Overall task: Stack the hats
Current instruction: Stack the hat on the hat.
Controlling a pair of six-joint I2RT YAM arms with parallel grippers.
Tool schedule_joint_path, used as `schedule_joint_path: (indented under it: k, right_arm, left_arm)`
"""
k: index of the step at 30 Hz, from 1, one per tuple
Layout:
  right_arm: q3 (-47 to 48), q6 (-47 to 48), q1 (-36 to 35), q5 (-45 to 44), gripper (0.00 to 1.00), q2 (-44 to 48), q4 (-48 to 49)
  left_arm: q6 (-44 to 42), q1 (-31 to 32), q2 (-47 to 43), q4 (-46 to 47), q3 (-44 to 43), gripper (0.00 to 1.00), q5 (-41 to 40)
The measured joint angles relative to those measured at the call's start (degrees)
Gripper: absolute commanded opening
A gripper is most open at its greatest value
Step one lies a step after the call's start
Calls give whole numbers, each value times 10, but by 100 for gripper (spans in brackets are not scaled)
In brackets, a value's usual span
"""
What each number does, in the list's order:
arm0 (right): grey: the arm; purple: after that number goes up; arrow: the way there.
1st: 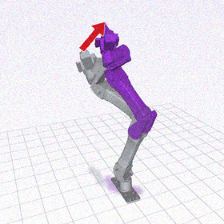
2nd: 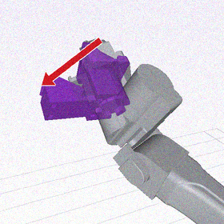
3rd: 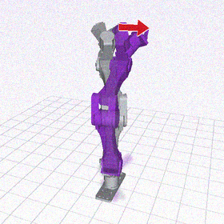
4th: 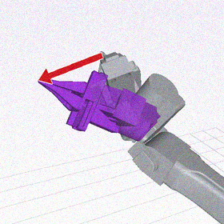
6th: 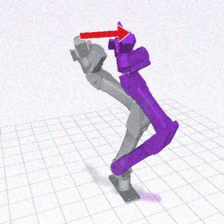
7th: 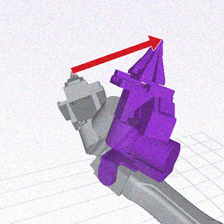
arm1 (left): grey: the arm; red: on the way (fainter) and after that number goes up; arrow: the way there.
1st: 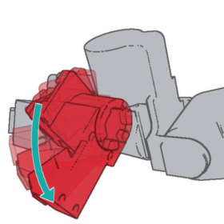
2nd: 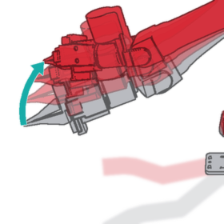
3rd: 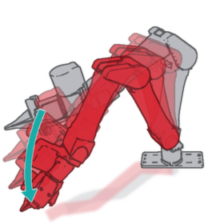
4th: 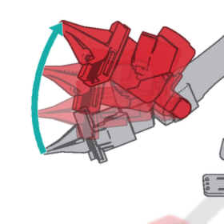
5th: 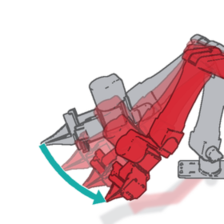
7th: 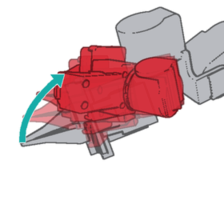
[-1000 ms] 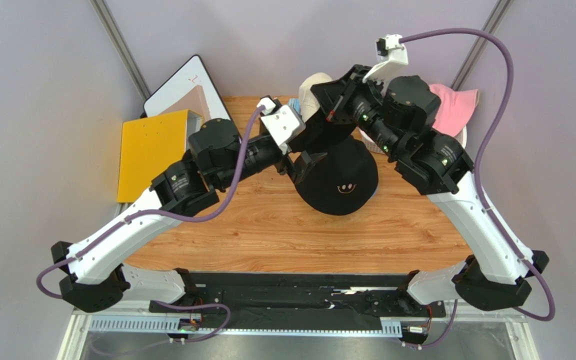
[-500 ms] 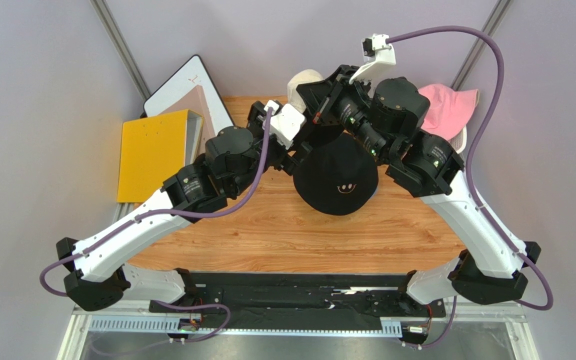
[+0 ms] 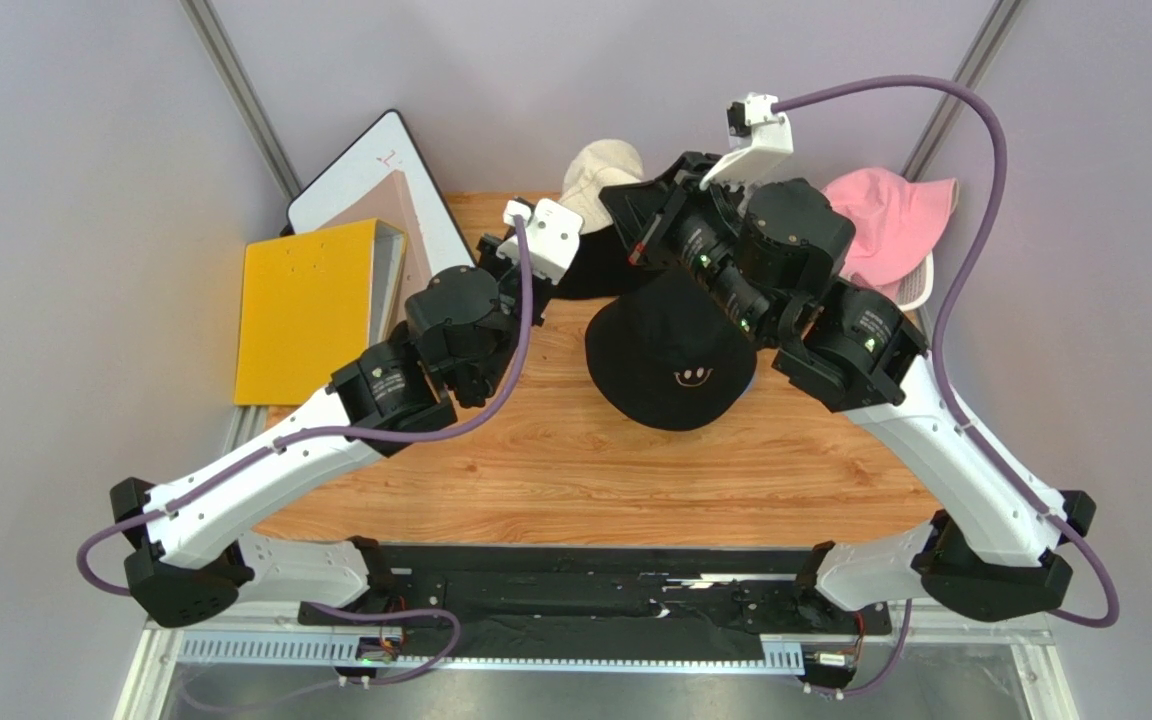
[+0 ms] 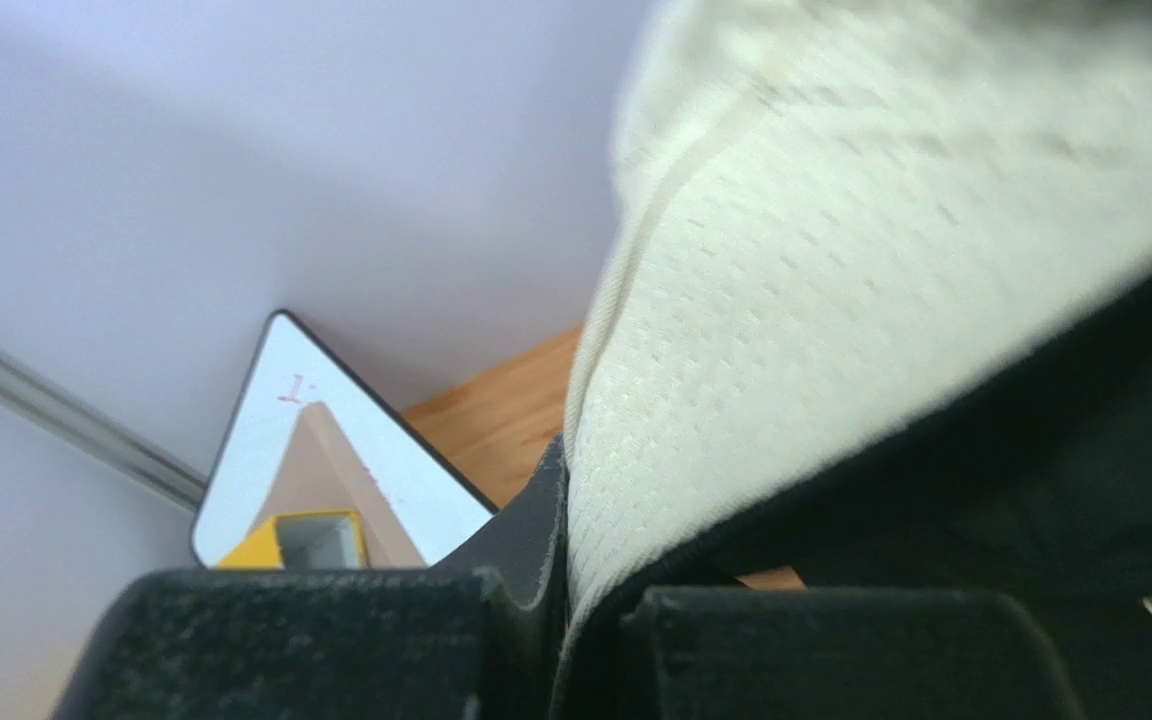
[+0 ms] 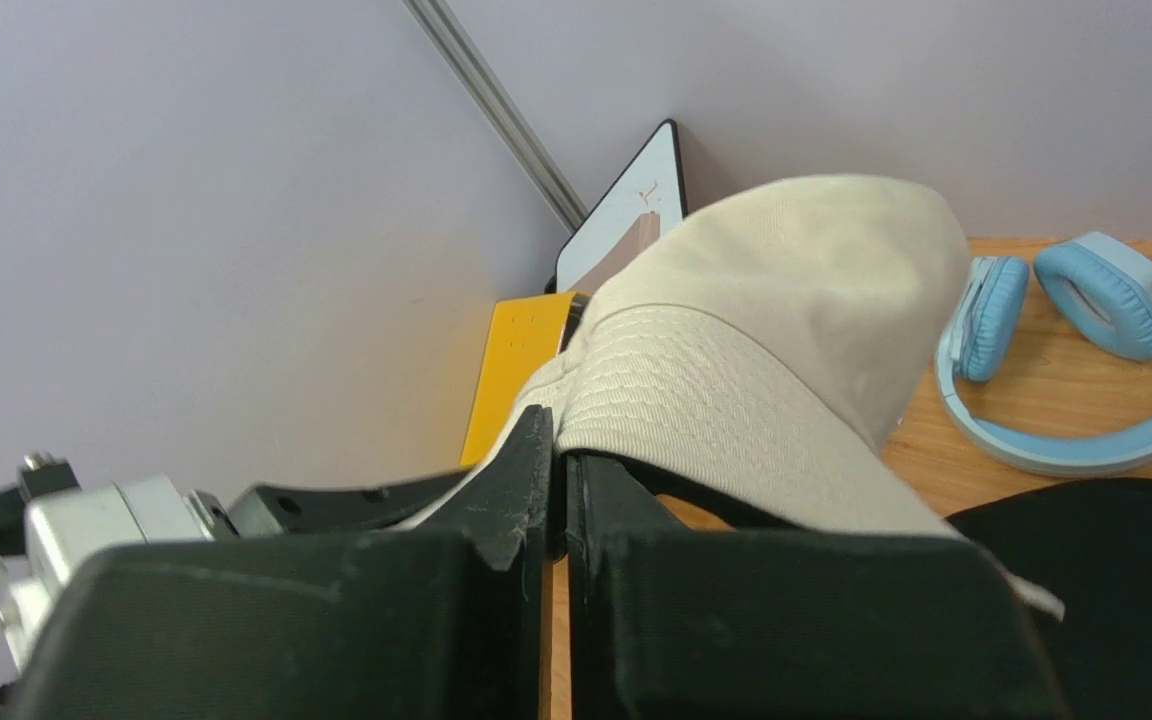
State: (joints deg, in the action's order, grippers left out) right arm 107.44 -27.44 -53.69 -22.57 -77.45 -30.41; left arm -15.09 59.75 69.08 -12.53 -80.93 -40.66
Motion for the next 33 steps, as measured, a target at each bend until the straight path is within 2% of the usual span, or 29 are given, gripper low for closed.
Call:
schedule_joint_path:
  k: [3, 7, 10, 11, 14, 17, 22, 33]
  right_arm:
    - [-40, -7, -11, -1, 0, 24, 9]
    - [-97, -20, -24, 2, 0, 47, 24]
    - [-124, -27, -28, 9, 31, 55, 40]
    - [-129, -24, -28, 12, 55, 58, 42]
    - [-145, -15, -26, 16, 76, 79, 35]
    - [-185, 2, -22, 19, 81, 129, 31]
    - [-233, 19, -20, 43, 82, 184, 33]
    - [-293, 63, -56, 90, 82, 138, 43]
  left_arm:
    - [-20, -7, -2, 28, 0, 0, -35]
    - [-23, -28, -12, 21, -8, 0, -30]
    - [-19, -45, -22, -5, -10, 0, -3]
    - [-17, -49, -26, -16, -10, 0, 8]
    - [-1, -62, -38, -57, -27, 0, 24]
    - [13, -71, -54, -68, -48, 0, 27]
    - [32, -73, -74, -83, -65, 0, 28]
    - [99, -73, -32, -195, -132, 0, 56]
